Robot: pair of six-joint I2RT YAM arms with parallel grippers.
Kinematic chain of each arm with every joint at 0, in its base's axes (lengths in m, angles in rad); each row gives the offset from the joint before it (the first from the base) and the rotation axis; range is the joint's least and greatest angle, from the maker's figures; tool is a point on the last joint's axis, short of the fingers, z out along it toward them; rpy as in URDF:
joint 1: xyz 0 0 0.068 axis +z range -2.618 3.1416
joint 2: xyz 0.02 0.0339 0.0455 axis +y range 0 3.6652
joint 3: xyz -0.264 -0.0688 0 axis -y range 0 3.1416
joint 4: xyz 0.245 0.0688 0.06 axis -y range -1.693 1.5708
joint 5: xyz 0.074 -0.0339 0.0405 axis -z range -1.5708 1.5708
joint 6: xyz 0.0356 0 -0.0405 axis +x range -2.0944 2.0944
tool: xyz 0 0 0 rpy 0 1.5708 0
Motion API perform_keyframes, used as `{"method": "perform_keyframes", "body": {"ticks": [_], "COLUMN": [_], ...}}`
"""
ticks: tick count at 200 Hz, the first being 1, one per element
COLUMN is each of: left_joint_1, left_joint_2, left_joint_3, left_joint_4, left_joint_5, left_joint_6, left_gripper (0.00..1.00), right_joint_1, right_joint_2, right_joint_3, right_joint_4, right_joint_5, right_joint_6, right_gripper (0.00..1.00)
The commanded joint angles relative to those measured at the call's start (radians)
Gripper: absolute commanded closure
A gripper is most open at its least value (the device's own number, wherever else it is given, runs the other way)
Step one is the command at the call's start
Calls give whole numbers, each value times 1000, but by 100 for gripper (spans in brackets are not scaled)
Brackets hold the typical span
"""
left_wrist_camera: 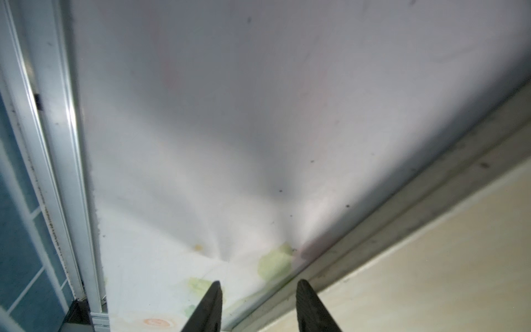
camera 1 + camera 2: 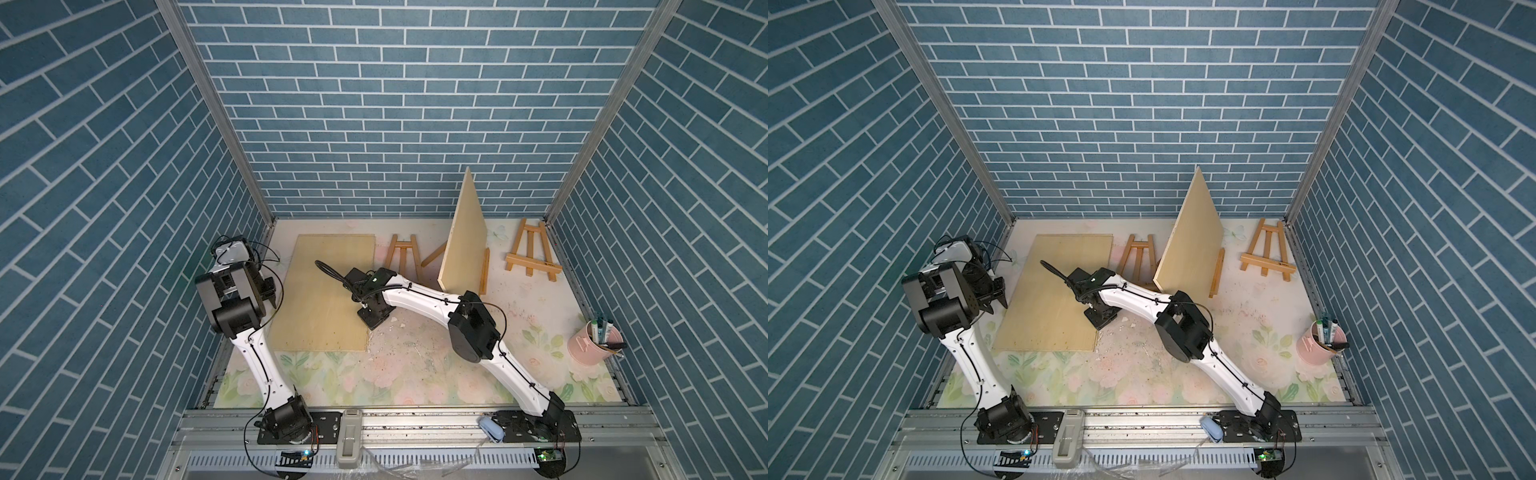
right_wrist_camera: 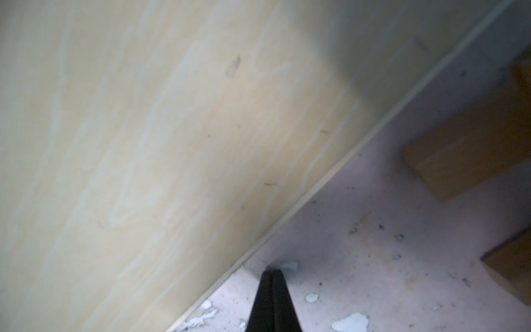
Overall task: Disassemble the easel
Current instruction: Adjust the drawing board.
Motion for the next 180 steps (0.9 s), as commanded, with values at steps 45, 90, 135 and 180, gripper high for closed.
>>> {"method": "perform_keyframes", "body": {"ticks": [45,90,135,180], "left_joint_1": [4,6,4,-12], "left_joint_2": [-51,-64,-219,-524], "left_joint_3": [-1,102,166,153], "left_joint_4": [-3,-26,12,79], "left_joint_5": [16,13,127,307], "left_joint_6": [-13,-21,-59,-135], "left_gripper": [56,55,54,51], "right_joint_1": [-16,-18,-20,38], "right_joint_2": [-51,-141,-350,-427], "right_joint_3": [-59,-181,-310,-295], "right_joint_4": [1,59,175,176], "right_joint_5": [-21,40,1,-206], "right_joint_6": [-46,-45,-138,-306], "right_gripper": [100,100,100,100]}}
